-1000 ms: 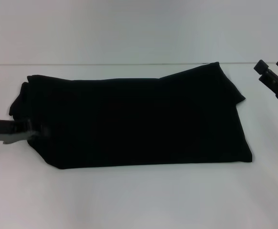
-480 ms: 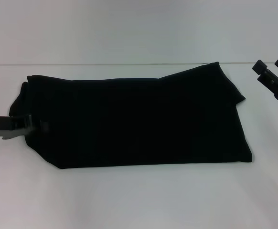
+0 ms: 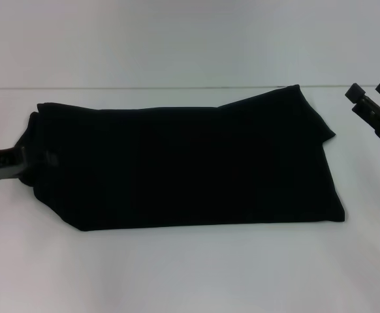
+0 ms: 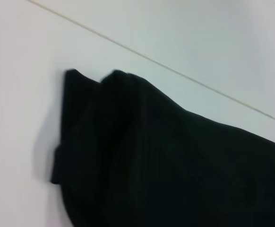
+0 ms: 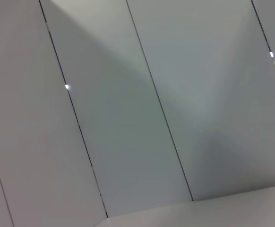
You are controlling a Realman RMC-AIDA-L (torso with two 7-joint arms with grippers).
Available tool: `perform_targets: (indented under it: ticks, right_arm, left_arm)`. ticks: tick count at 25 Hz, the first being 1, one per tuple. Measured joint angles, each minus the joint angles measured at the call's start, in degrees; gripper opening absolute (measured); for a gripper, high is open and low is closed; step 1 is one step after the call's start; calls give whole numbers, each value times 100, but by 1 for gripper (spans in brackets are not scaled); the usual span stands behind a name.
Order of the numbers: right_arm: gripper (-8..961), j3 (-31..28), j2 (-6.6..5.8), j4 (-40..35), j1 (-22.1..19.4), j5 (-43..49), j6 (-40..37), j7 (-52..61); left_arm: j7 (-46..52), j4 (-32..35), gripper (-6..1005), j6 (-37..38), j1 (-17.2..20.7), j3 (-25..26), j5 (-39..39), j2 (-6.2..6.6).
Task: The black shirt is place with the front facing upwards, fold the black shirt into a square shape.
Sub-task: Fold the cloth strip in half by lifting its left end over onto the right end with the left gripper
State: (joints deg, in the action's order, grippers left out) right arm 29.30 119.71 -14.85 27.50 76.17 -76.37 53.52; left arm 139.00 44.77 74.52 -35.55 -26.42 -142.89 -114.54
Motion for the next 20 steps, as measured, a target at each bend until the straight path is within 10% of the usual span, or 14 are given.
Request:
perform_targets:
  ticks: [20]
  right_arm:
    - [870,-14,0,18,13,-14,9,-89]
  left_arm:
    - [463,841,524,-10,174,58,-791,6]
